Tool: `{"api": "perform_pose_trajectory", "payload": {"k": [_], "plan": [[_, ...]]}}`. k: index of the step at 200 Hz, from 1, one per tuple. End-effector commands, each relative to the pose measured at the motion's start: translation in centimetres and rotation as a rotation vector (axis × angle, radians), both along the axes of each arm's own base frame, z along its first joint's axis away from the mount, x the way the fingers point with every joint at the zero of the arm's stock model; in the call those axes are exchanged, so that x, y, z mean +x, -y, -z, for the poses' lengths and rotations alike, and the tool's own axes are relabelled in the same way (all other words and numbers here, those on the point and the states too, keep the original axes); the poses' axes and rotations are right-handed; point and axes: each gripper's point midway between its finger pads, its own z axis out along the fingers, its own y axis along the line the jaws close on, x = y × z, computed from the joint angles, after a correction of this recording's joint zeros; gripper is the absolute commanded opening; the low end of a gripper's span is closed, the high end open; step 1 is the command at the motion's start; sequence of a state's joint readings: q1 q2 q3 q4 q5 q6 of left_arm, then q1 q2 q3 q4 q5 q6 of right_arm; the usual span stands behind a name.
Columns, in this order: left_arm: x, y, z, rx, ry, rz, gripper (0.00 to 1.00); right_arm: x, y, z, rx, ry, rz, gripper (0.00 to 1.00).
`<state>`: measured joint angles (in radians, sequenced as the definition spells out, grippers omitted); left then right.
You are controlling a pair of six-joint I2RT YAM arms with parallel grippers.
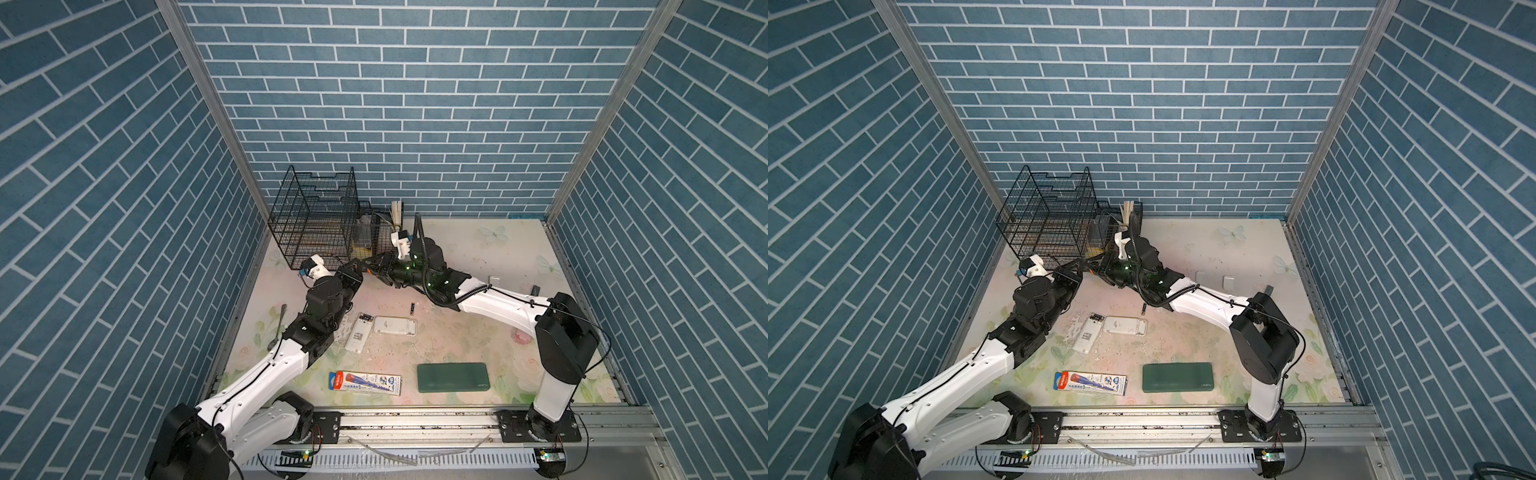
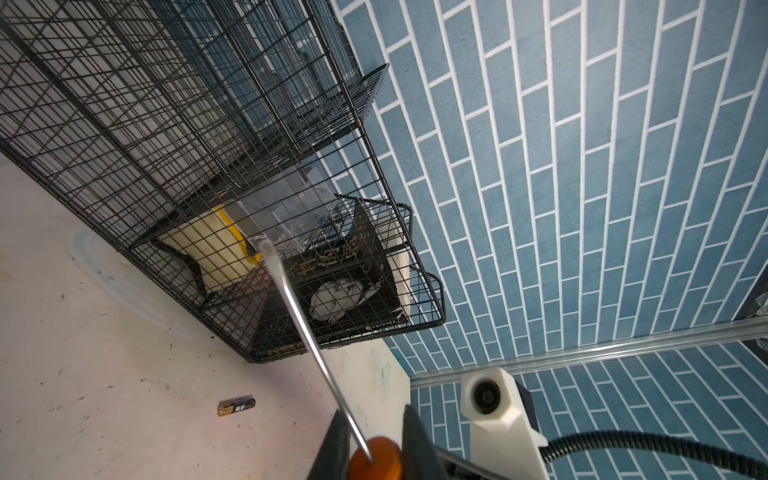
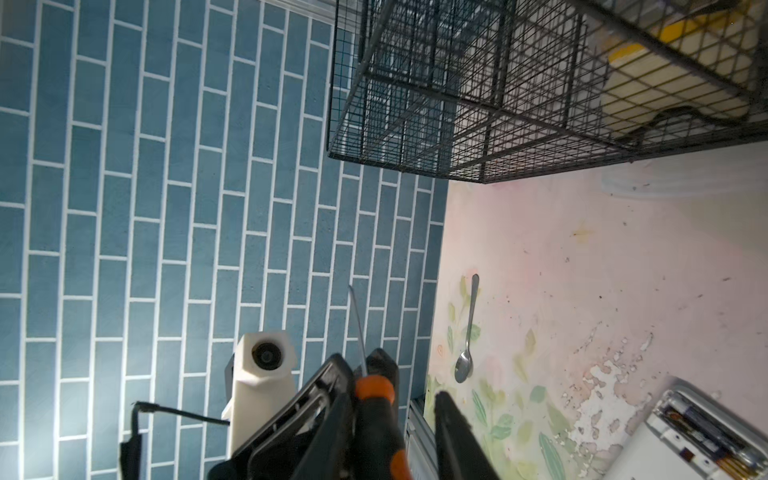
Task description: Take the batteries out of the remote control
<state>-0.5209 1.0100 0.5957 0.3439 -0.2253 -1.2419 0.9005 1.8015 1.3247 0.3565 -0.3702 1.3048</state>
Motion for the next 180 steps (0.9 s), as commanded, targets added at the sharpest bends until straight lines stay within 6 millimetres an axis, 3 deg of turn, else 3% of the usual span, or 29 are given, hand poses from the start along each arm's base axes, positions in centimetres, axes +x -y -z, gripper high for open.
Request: {"api": "perform_pose_trajectory", "payload": {"k": [1, 29, 67, 94, 119, 153, 175, 180], "plan": [[-0.2, 0.0, -1.1, -0.001, 0.039, 0.009, 0.0, 0.2, -0.8, -1.0, 0.011, 0.01, 0.002, 0.2], [-0.5, -0.2, -0.6, 0.0, 0.03, 0.005, 0.0, 0.3, -0.6, -0.8, 0.006, 0.009, 0.013, 0.0], [-0.9, -0.4, -0.3, 0.02, 0.023, 0.014, 0.0, 0.2, -0.2, -0.9, 0.013, 0.018, 0.007, 0.0], [-1.6, -1.0, -0.1, 0.067, 0.014, 0.033, 0.19, 0.5, 1.8, -0.2, -0.005, 0.027, 0.026, 0.0], [-2.4, -1.5, 0.6, 0.098, -0.017, 0.085, 0.43, 1.0, 4.5, 0.9, -0.042, 0.014, 0.028, 0.0], [-5.4, -2.5, 2.1, 0.226, -0.102, 0.169, 0.57, 0.1, 8.6, 2.7, -0.16, -0.004, -0.029, 0.0], [-7.9, -2.7, 4.6, 0.313, -0.226, 0.258, 0.64, -1.3, 11.3, 3.8, -0.255, -0.012, -0.086, 0.0], [-8.3, -2.7, 5.2, 0.333, -0.248, 0.282, 0.72, -1.7, 11.9, 4.1, -0.277, -0.013, -0.1, 0.0]]}}
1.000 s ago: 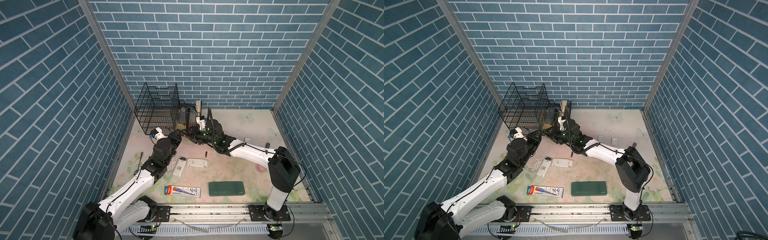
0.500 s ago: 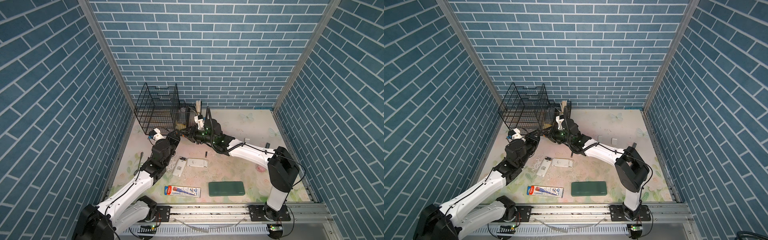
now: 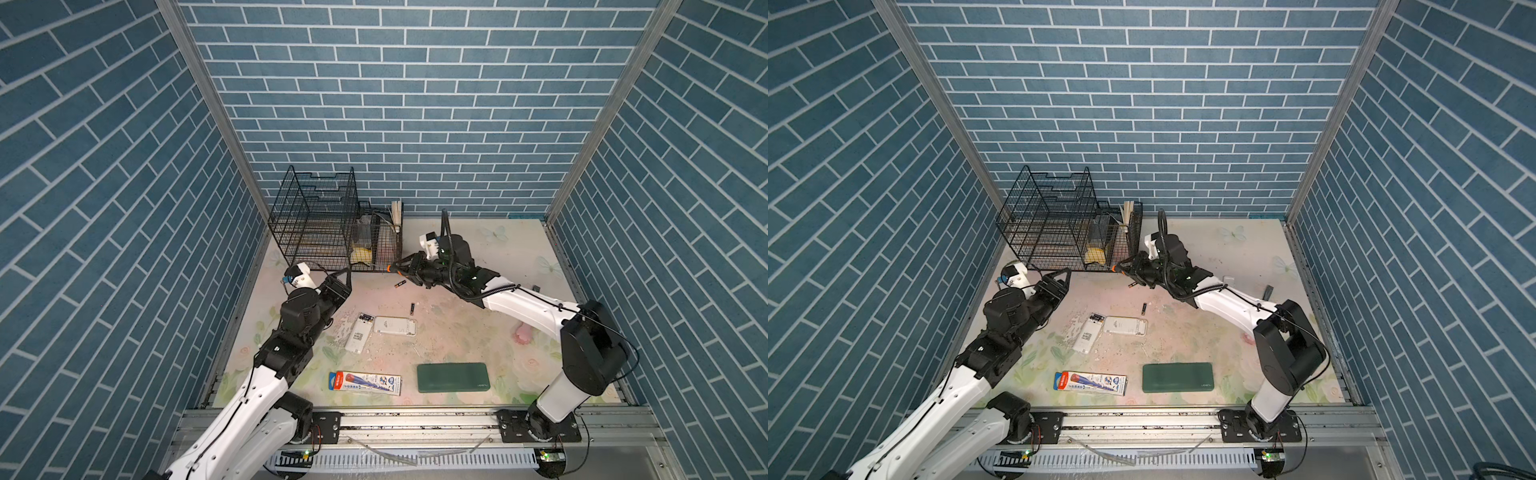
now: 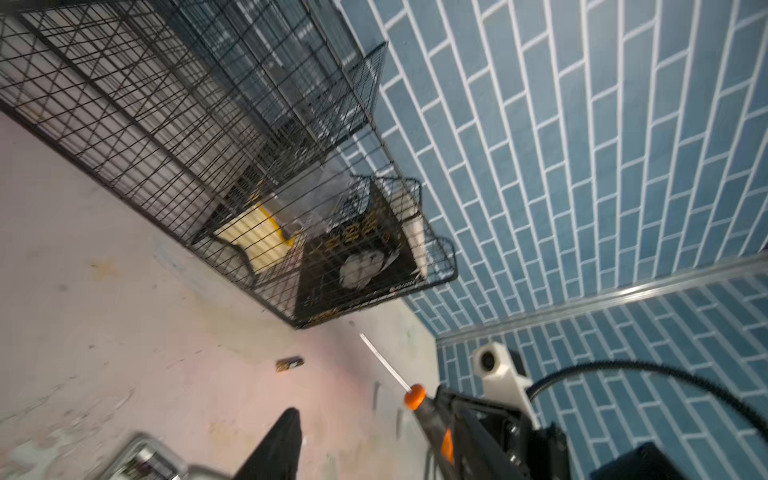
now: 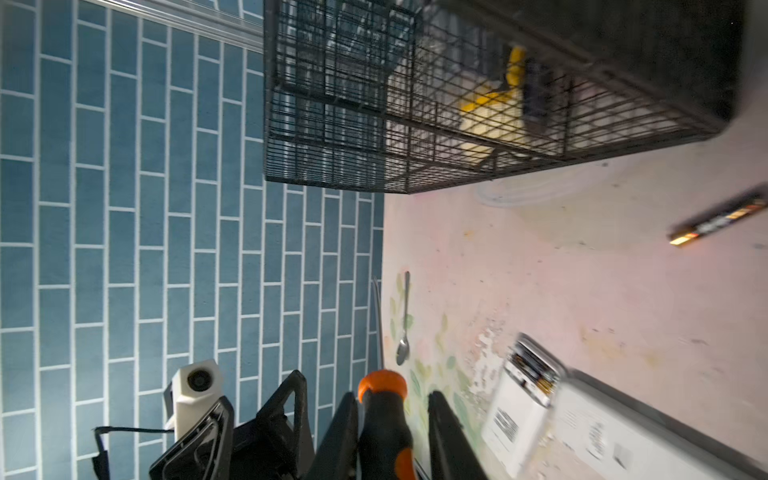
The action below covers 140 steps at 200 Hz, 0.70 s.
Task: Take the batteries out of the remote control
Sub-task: 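Lower the left gripper over the white remote while the right gripper lowers the screwdriver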
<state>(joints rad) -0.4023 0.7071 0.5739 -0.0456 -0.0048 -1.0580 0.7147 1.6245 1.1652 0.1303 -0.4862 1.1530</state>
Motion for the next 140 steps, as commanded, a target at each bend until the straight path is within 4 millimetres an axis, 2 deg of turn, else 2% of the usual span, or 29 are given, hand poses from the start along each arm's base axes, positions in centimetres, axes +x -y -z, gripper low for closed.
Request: {"api": "perform_pose_trajectory", "payload": {"k": [1, 8, 13, 44, 64, 94, 140], "plan": [[-3.1, 0.3, 4.5, 0.166, -0.192, 0.141, 0.75, -3.7, 2.6, 0.9, -0.107, 0.007, -0.138, 0.0], [-3.7, 0.5, 5.7, 0.194, -0.232, 0.176, 0.87, -4.2, 3.4, 1.3, -0.136, 0.001, -0.157, 0.0], [-4.2, 0.6, 6.4, 0.21, -0.259, 0.199, 0.91, -4.5, 3.8, 1.3, -0.155, 0.005, -0.171, 0.0], [-6.3, 1.4, 11.5, 0.26, -0.402, 0.319, 0.91, -6.8, 5.6, 2.3, -0.266, 0.035, -0.28, 0.0], [-7.1, 1.4, 13.8, 0.312, -0.464, 0.36, 0.9, -7.2, 6.1, 3.6, -0.28, -0.021, -0.266, 0.0], [-7.8, 1.3, 15.5, 0.405, -0.51, 0.405, 0.89, -7.3, 5.2, 4.8, -0.218, -0.089, -0.241, 0.0], [-7.4, 1.9, 15.9, 0.501, -0.51, 0.463, 0.86, -6.4, 4.7, 7.3, -0.099, -0.298, -0.094, 0.0]]}}
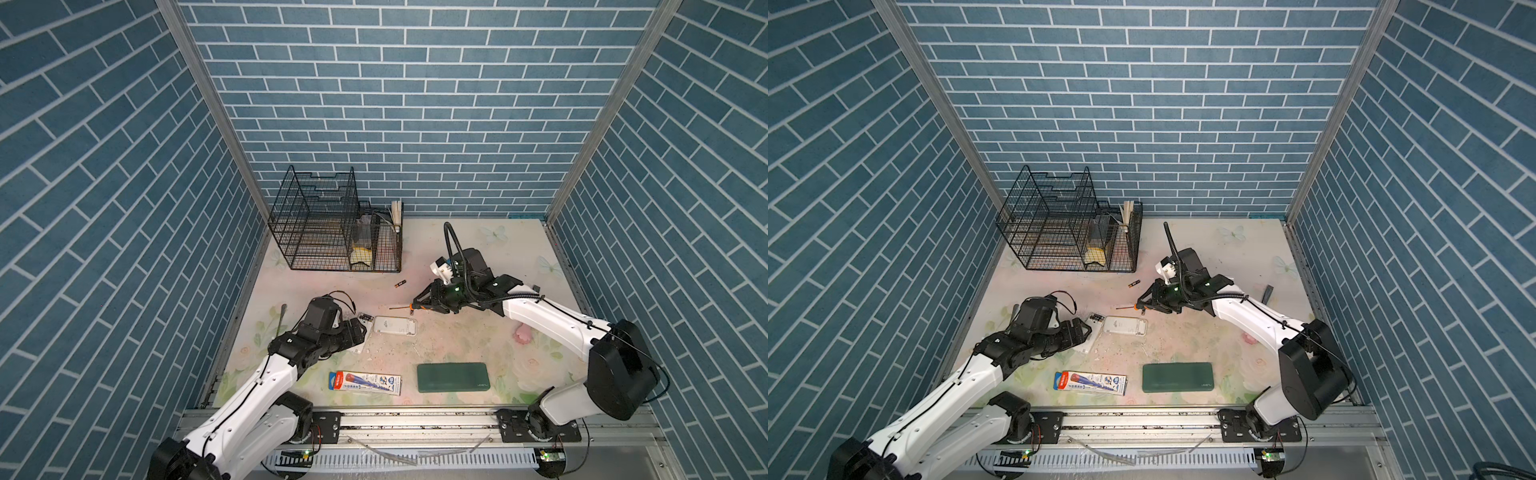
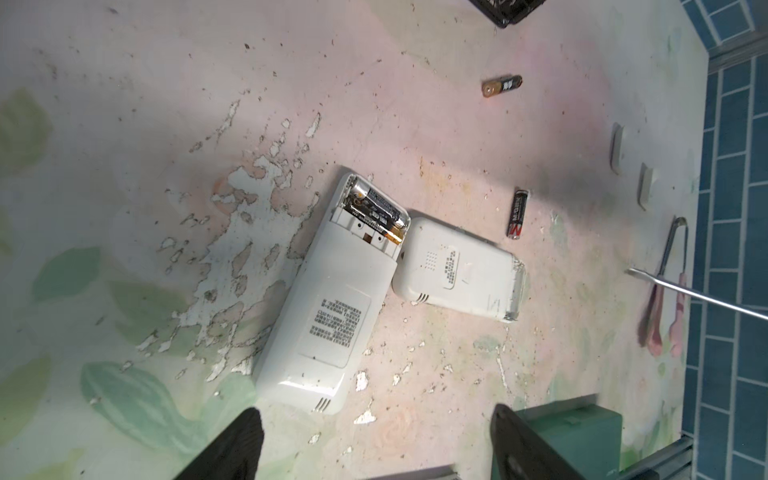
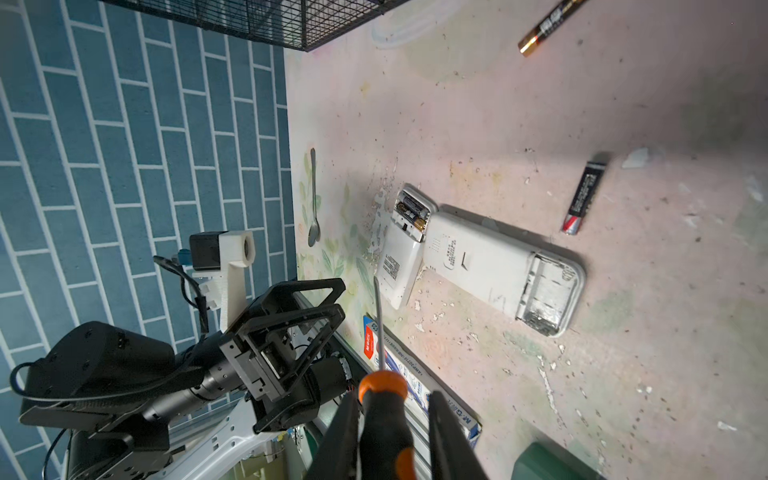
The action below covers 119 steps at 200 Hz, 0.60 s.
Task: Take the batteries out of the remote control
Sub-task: 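Lower the left gripper over the white remote while the right gripper lowers the screwdriver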
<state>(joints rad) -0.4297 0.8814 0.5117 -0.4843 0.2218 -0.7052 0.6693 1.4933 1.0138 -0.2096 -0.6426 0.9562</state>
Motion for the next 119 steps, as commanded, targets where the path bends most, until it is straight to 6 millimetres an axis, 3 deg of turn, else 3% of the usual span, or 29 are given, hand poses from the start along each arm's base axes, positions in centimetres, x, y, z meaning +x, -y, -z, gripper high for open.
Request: {"api": "perform_pose_trajectory", "payload": {"k": [1, 119], "plan": [[0.1, 0.1, -0.1, 0.07, 0.014, 0.068, 0.86, 0.5, -0.7, 1.1, 0.081, -0.136, 0.107, 0.0], [1.4, 0.7, 2.1, 0.267, 0.008, 0.165, 0.79, 0.7, -0.3, 2.7, 0.079, -0.288, 0.238, 0.0]]}}
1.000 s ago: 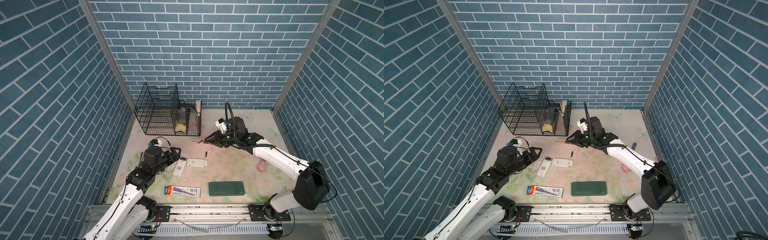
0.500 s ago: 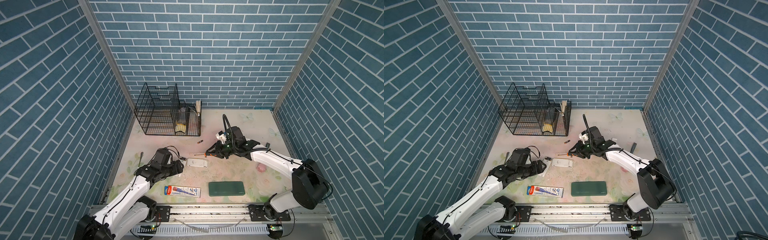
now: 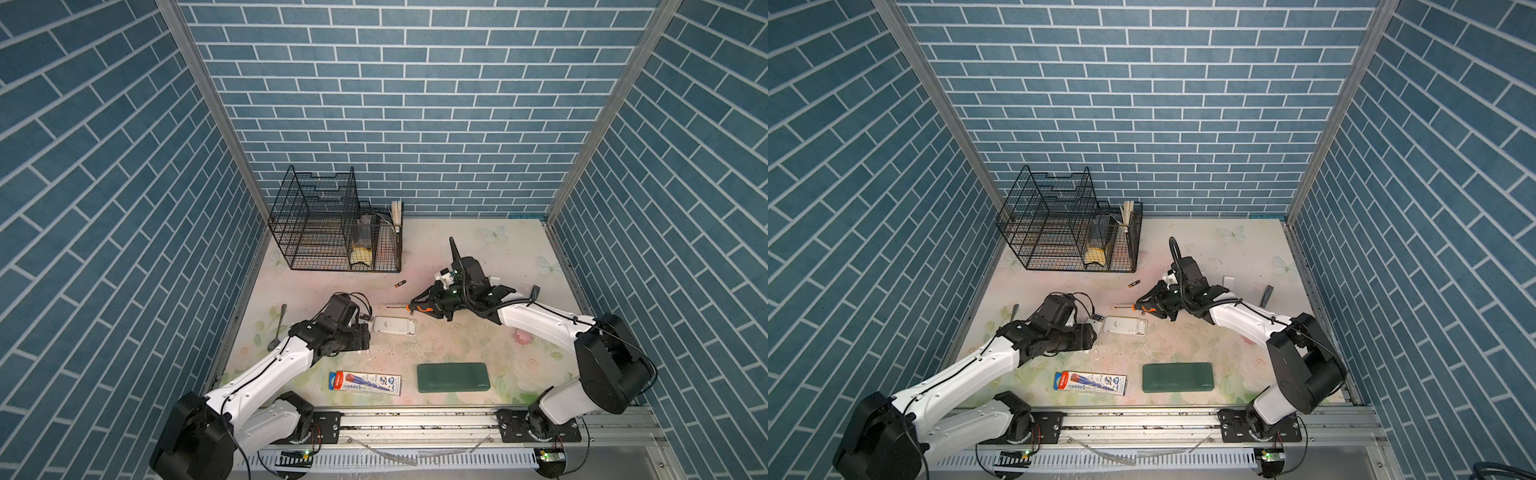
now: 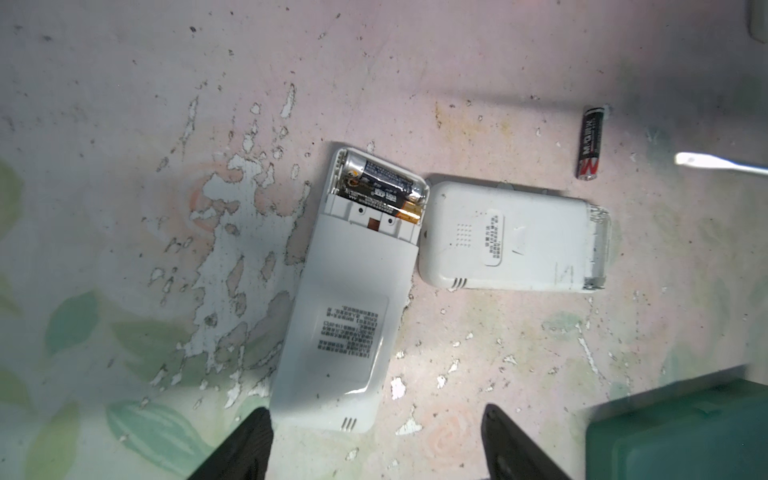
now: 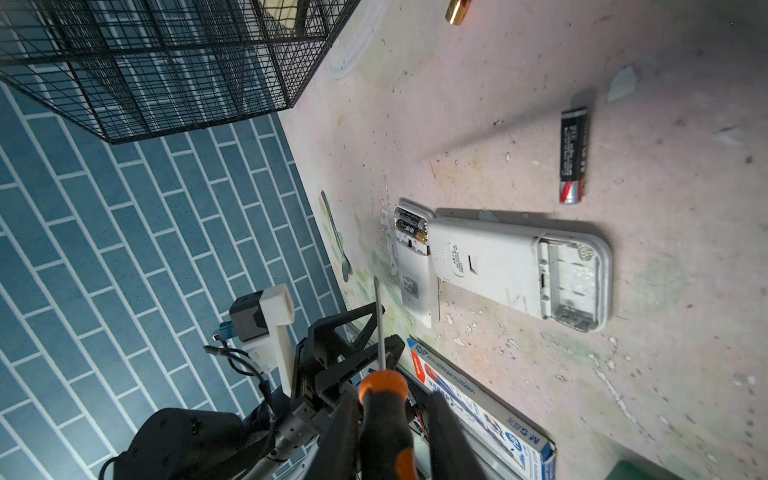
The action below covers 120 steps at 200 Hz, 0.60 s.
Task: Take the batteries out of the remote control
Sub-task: 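Lower the left gripper over the white remote while the right gripper lowers the screwdriver, then grasp the white remote with the left gripper while the right gripper aims the screwdriver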
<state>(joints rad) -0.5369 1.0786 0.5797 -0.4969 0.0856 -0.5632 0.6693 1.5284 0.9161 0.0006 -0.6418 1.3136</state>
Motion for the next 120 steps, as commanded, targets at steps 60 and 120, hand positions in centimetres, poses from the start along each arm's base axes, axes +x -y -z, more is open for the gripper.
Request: {"api": "perform_pose_trajectory", "payload": {"k": [60, 120], "plan": [[1.9, 0.8, 1.3, 0.086, 0.02, 0.056, 0.77, -0.3, 0.6, 1.5, -0.012, -0.095, 0.07, 0.0], [2.2, 0.8, 2.6, 0.148, -0.004, 0.073, 0.72, -0.5, -0.6, 2.4, -0.018, -0.126, 0.06, 0.0]]}}
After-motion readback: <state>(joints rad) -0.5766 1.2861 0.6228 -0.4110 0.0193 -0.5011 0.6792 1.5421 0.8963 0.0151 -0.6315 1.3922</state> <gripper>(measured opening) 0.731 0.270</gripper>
